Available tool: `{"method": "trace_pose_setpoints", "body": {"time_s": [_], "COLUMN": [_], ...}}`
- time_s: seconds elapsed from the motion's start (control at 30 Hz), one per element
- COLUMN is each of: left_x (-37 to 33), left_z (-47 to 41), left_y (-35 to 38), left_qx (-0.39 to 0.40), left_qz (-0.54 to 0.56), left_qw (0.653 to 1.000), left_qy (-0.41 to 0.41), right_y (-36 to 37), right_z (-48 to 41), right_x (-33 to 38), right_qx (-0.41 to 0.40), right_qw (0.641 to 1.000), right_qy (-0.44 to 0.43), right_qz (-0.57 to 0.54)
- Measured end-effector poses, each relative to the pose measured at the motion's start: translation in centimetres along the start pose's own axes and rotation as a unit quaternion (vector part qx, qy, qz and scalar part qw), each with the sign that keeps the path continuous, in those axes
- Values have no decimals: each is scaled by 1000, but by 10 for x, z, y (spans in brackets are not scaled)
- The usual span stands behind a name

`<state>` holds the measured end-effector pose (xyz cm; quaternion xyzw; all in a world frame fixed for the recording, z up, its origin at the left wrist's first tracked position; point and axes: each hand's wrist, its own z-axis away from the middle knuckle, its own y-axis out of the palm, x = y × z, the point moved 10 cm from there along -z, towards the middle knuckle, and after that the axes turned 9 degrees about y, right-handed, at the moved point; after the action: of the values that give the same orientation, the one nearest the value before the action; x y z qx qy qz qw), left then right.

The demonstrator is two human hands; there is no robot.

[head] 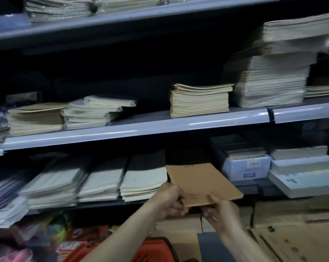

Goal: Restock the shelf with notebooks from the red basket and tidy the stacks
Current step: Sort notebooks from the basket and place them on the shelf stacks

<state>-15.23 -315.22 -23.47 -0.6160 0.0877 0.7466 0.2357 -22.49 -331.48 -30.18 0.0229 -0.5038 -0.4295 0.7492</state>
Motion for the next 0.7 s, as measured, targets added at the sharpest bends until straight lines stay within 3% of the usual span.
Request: {"method": "trace_pose_setpoints", "body": {"time_s": [0.13, 0.23, 0.33, 0.5, 0.7], "left_x": [5, 3, -13, -26, -9], "left_z": [-29, -45, -52, -61, -77], "left_y": [-31, -25, -31, -39, -41], "left_qx": [-62, -43, -121, -202, -205], "left_qz": [-42, -58, -196, -362, -353], "left_qw": [995, 989, 959, 892, 894], "left_qy": [66, 128, 164, 182, 185], "right_y": [-24, -3, 20, 22, 13], "right_z": [-19, -15, -15, -56, -71], "right_x": [42, 81, 111, 110, 101], "right_qx": [-81, -93, -110, -126, -128], "right_qw": [984, 929, 880, 828, 837], "right_qy": [-120, -212, -273, -254, -257], "right_qz": [104, 290, 374, 484, 466]}}
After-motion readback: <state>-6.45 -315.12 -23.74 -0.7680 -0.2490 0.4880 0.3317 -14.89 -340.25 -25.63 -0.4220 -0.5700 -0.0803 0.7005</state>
